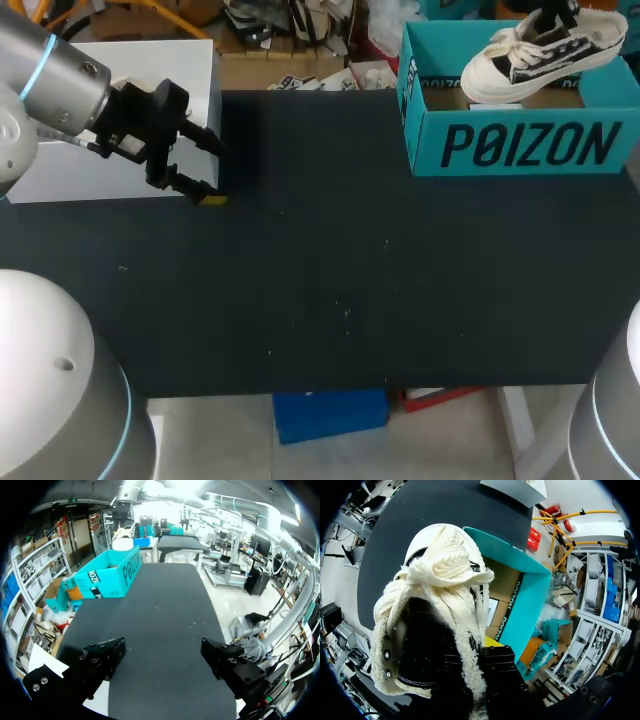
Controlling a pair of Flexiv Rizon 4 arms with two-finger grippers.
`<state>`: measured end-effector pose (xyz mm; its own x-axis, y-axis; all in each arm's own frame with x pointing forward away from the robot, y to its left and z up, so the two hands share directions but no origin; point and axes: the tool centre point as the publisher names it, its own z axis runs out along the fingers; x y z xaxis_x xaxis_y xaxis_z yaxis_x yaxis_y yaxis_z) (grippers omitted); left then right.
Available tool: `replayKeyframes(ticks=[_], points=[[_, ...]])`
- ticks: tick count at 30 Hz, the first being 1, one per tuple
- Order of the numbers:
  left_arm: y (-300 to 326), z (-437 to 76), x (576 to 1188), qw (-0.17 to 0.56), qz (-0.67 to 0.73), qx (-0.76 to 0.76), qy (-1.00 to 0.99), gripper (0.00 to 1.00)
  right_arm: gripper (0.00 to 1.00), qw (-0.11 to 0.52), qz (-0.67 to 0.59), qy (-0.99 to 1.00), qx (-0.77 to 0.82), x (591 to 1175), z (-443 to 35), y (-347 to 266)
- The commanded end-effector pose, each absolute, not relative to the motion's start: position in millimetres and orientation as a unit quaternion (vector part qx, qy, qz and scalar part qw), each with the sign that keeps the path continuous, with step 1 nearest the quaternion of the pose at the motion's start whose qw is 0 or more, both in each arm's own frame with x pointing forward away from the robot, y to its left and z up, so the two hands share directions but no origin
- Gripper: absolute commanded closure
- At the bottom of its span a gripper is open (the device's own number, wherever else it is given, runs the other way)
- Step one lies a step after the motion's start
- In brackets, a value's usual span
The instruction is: Take the shoe out of the shoebox, open the shoe tongue, remove and reinsert the insole, then place the shoe into the shoebox
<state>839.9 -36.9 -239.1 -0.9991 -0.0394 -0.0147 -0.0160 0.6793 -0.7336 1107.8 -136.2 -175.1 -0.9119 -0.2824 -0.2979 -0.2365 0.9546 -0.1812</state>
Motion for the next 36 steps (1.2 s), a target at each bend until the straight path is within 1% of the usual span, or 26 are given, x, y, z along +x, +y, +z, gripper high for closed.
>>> replayKeyframes(ticks=[1, 14, 36], points=[[-37, -239, 839, 0.014, -0.398, -0.016, 0.917, 0.0, 1.0, 0.142, -0.075, 0.979, -0.123, 1136, -184, -125], [-37, -239, 839, 0.014, -0.398, -0.016, 0.917, 0.0, 1.0, 0.117, -0.097, 0.986, -0.066, 1166, -224, -109], [-37, -239, 839, 0.014, -0.398, -0.016, 0.917, 0.0, 1.0, 0.08, -0.098, 0.992, -0.006, 1184, -289, -134]])
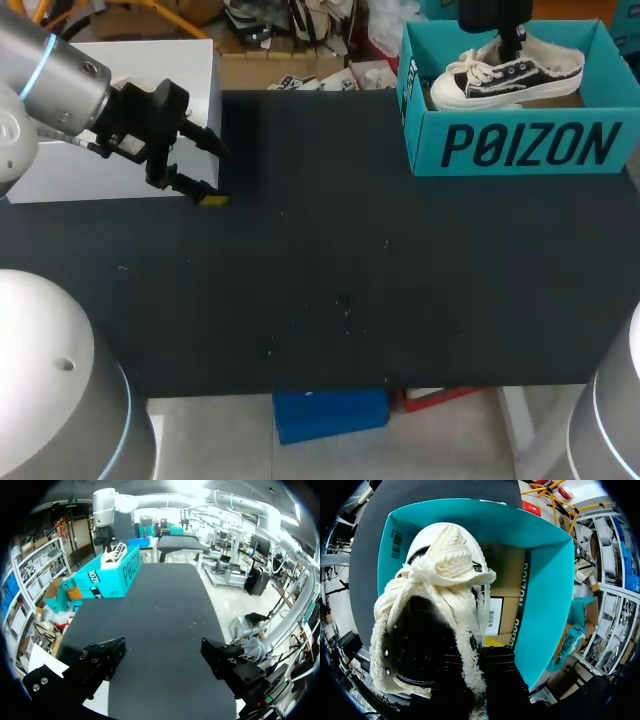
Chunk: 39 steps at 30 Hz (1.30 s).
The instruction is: Take the shoe out of the shoebox, open the shoe tongue, remove and reinsert the insole, then place the shoe into the shoebox
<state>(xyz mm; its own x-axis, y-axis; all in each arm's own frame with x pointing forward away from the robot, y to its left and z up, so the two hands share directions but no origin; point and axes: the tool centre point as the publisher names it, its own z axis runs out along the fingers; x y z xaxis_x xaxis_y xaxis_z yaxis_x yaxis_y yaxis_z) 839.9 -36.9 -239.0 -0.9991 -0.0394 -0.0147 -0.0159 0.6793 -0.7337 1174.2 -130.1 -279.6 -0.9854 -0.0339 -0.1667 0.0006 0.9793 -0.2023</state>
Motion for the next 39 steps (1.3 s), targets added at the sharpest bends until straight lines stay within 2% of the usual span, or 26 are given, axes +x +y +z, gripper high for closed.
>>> replayKeyframes(ticks=[1, 23, 36, 37, 38, 39], points=[[-37, -239, 839, 0.014, -0.398, -0.016, 0.917, 0.0, 1.0, 0.079, -0.097, 0.992, -0.005, 1184, -291, -135], [-37, -239, 839, 0.014, -0.398, -0.016, 0.917, 0.0, 1.0, 0.066, -0.066, 0.995, 0.022, 1177, -354, -140], [-37, -239, 839, 0.014, -0.398, -0.016, 0.917, 0.0, 1.0, 0.058, -0.064, 0.996, 0.022, 1175, -371, -148], [-37, -239, 839, 0.014, -0.398, -0.016, 0.917, 0.0, 0.8, 0.057, -0.063, 0.996, 0.022, 1175, -371, -148], [-37, -239, 839, 0.014, -0.398, -0.016, 0.917, 0.0, 0.38, 0.058, -0.062, 0.996, 0.022, 1175, -372, -148], [-37, -239, 839, 0.014, -0.398, -0.016, 0.917, 0.0, 0.0, 0.057, -0.061, 0.996, 0.022, 1175, -371, -147]])
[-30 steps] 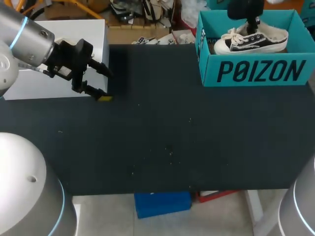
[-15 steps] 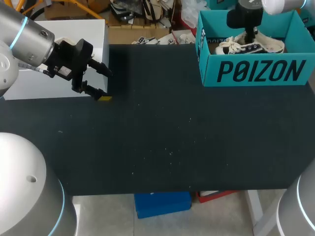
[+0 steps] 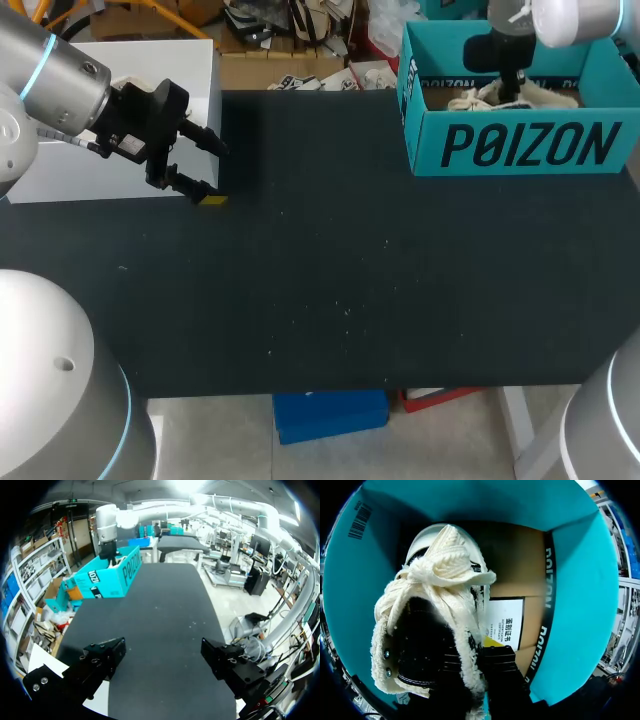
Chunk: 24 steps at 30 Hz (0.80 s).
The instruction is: Take the shoe out of the shoebox, open the shoe tongue, remove and reinsert the insole, then place the shoe into the shoebox
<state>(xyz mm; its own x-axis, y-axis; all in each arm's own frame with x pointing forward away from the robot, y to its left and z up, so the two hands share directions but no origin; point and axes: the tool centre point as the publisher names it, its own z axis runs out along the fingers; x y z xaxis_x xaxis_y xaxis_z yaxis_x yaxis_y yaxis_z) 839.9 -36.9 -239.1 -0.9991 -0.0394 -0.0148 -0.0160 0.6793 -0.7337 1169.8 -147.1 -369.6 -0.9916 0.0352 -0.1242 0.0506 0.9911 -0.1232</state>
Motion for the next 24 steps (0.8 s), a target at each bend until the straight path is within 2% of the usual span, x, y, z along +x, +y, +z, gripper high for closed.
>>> replayKeyframes(ticks=[1, 4, 5, 6, 7, 8, 10, 11, 13, 16, 24], points=[[-37, -239, 839, 0.014, -0.398, -0.016, 0.917, 0.0, 0.0, 0.057, -0.061, 0.996, 0.022, 1175, -371, -147], [-37, -239, 839, 0.014, -0.398, -0.016, 0.917, 0.0, 0.03, 0.056, -0.067, 0.996, 0.023, 1176, -366, -149], [-37, -239, 839, 0.014, -0.398, -0.016, 0.917, 0.0, 0.18, 0.057, -0.068, 0.996, 0.023, 1177, -362, -149], [-37, -239, 839, 0.014, -0.398, -0.016, 0.917, 0.0, 0.29, 0.058, -0.07, 0.996, 0.024, 1177, -359, -150], [-37, -239, 839, 0.014, -0.398, -0.016, 0.917, 0.0, 0.29, 0.062, -0.074, 0.995, 0.022, 1178, -356, -151], [-37, -239, 839, 0.014, -0.398, -0.016, 0.917, 0.0, 0.33, 0.065, -0.076, 0.995, 0.023, 1178, -351, -153], [-37, -239, 839, 0.014, -0.398, -0.016, 0.917, 0.0, 0.48, 0.068, -0.082, 0.994, 0.023, 1178, -342, -154], [-37, -239, 839, 0.014, -0.398, -0.016, 0.917, 0.0, 0.47, 0.07, -0.086, 0.994, 0.024, 1178, -336, -155], [-37, -239, 839, 0.014, -0.398, -0.016, 0.917, 0.0, 0.54, 0.073, -0.094, 0.993, 0.024, 1176, -328, -158], [-37, -239, 839, 0.014, -0.398, -0.016, 0.917, 0.0, 0.58, 0.075, -0.104, 0.991, 0.025, 1170, -311, -160], [-37, -239, 839, 0.014, -0.398, -0.016, 0.917, 0.0, 0.55, 0.088, -0.123, 0.988, 0.032, 1146, -275, -147]])
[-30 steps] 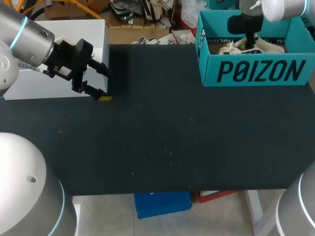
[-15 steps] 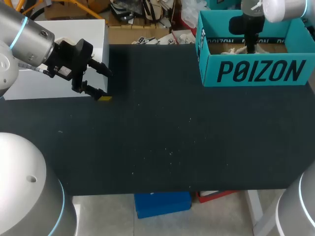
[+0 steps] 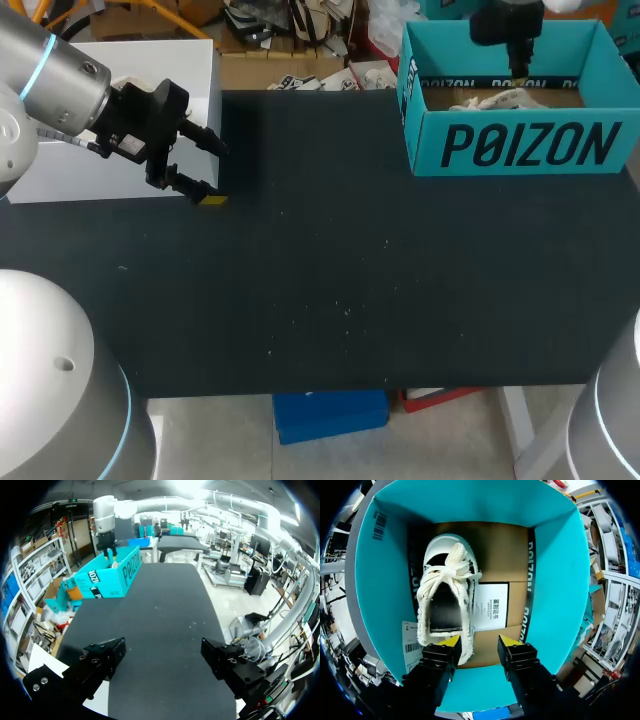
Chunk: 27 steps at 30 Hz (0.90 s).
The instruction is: Take the shoe out of the shoebox, open the shoe tongue, remove and reinsert the insole, then place the shoe into the shoebox
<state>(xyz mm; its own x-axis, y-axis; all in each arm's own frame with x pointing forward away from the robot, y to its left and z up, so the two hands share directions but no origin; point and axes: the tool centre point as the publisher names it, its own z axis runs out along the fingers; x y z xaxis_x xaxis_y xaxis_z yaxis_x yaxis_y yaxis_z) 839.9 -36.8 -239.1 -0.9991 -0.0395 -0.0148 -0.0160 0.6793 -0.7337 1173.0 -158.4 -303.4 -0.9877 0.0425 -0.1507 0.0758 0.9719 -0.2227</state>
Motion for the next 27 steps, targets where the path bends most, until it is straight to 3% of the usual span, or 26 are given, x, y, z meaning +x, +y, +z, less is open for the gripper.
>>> replayKeyframes(ticks=[1, 18, 21, 27], points=[[-37, -239, 839, 0.014, -0.398, -0.016, 0.917, 0.0, 0.55, 0.091, -0.124, 0.987, 0.034, 1141, -270, -144], [-37, -239, 839, 0.014, -0.398, -0.016, 0.917, 0.0, 0.54, 0.152, -0.146, 0.974, 0.082, 1055, -201, -93], [-37, -239, 839, 0.014, -0.398, -0.016, 0.917, 0.0, 0.57, 0.161, -0.143, 0.973, 0.088, 1039, -196, -80], [-37, -239, 839, 0.014, -0.398, -0.016, 0.917, 0.0, 0.52, 0.159, -0.127, 0.976, 0.079, 1005, -199, -48]])
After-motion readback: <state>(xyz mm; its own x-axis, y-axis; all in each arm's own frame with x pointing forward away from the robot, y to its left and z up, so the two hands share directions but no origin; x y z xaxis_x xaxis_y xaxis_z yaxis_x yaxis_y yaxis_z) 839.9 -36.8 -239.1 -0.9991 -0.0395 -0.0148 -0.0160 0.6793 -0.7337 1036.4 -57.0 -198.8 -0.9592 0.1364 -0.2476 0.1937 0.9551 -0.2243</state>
